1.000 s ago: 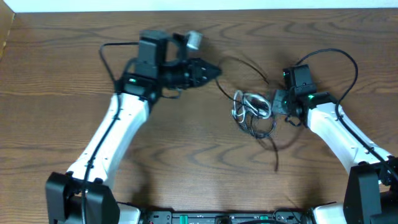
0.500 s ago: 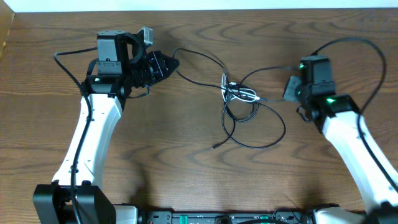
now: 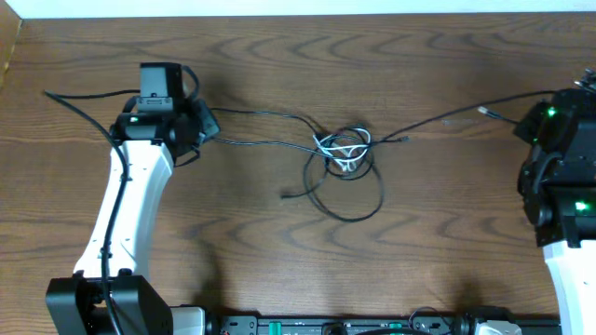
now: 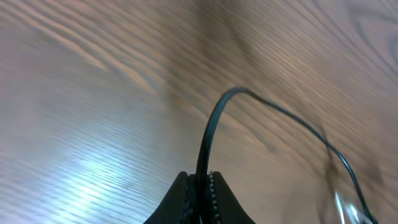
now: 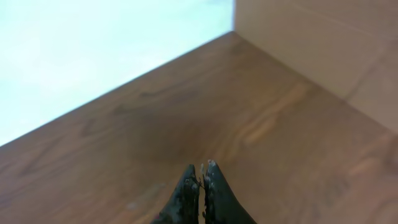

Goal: Untangle cables

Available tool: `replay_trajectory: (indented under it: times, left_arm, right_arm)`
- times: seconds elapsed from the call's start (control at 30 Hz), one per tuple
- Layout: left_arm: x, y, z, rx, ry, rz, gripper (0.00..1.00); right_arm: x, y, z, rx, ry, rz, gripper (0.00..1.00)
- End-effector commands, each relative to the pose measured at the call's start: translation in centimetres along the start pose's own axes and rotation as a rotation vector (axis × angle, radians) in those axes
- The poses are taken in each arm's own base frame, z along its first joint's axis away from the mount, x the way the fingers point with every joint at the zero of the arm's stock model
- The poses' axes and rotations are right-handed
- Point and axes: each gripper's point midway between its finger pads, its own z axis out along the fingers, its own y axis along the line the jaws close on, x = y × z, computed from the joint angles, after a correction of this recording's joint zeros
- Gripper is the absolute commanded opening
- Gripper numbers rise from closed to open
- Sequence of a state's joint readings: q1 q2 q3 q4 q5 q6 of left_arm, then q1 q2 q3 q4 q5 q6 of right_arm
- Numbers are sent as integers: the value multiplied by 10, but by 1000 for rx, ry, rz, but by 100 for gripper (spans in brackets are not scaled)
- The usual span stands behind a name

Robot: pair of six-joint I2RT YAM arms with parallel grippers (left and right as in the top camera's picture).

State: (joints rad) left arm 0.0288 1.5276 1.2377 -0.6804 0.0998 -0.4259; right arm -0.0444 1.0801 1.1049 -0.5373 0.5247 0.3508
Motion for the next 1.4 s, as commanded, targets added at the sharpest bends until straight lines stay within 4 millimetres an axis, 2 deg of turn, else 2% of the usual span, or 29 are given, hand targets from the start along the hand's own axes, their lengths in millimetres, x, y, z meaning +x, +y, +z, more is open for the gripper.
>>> replay_trajectory:
  times: [0.0, 0.03, 0.1, 0.23, 0.37, 0.5, 0.6, 0.7, 0.77, 0.8, 0.83, 0.87, 0.9, 0.93, 0.97, 1.03, 1.07, 1.1, 1.17, 1.2, 1.23, 1.3, 1.37]
  left_arm:
    - [-34, 36, -14, -84, -117, -110, 8]
    - [-42, 47, -16, -90, -141, -188, 8]
    - [-49, 53, -20, -82, -165, -241, 8]
    - [-66, 49, -33, -7, -224, -261, 8]
    - [-82, 37, -54, 84, -299, -271, 8]
    - [-89, 33, -66, 109, -343, -289, 8]
    - [-90, 31, -69, 127, -346, -316, 8]
    - [-90, 29, -69, 138, -343, -314, 8]
    - [-87, 21, -69, 181, -322, -303, 8]
    - [-83, 11, -69, 237, -289, -291, 8]
    - [-80, 3, -70, 277, -265, -282, 8]
    - [-74, -11, -71, 345, -222, -261, 8]
    - [-67, -23, -73, 397, -192, -223, 8]
    - [-63, -32, -74, 426, -175, -188, 8]
    - [-56, -43, -74, 452, -155, -133, 8]
    - [-43, -56, -73, 468, -128, -61, 8]
    - [-31, -67, -71, 474, -104, 12, 9]
    - [-28, -70, -71, 476, -98, 33, 12]
    - [-4, -88, -63, 483, -38, 139, 29]
    - [9, -95, -57, 483, 5, 168, 40]
    - [15, -97, -55, 481, 25, 175, 44]
    - [38, -106, -46, 474, 98, 217, 56]
    - [55, -113, -40, 471, 147, 261, 64]
  right_arm:
    - [-6, -31, 11, 92, 9, 26, 1]
    - [-2, -43, 18, 128, 32, 32, 1]
    - [5, -54, 29, 155, 67, 40, 1]
    - [24, -69, 53, 168, 163, 75, 1]
    - [56, -95, 73, 229, 292, 185, 1]
    - [81, -118, 81, 290, 392, 219, 1]
    - [89, -131, 80, 332, 423, 251, 1]
    - [91, -135, 80, 333, 432, 275, 1]
    - [92, -122, 82, 262, 449, 295, 1]
    - [94, -104, 84, 158, 477, 313, 1]
    - [94, -94, 84, 102, 490, 311, 1]
    - [94, -58, 81, -111, 533, 303, 1]
    - [93, -36, 76, -240, 553, 301, 1]
    - [91, -23, 72, -318, 561, 294, 1]
    - [89, 2, 62, -459, 572, 269, 1]
    - [89, 20, 53, -555, 584, 239, 1]
    - [92, 30, 48, -588, 592, 209, 1]
    - [94, 34, 46, -600, 595, 190, 1]
    - [98, 46, 40, -632, 600, 140, 2]
    - [101, 51, 39, -633, 601, 108, 16]
    - [103, 52, 39, -623, 603, 98, 31]
    - [110, 51, 40, -575, 615, 65, 52]
    - [116, 52, 37, -565, 626, 25, 58]
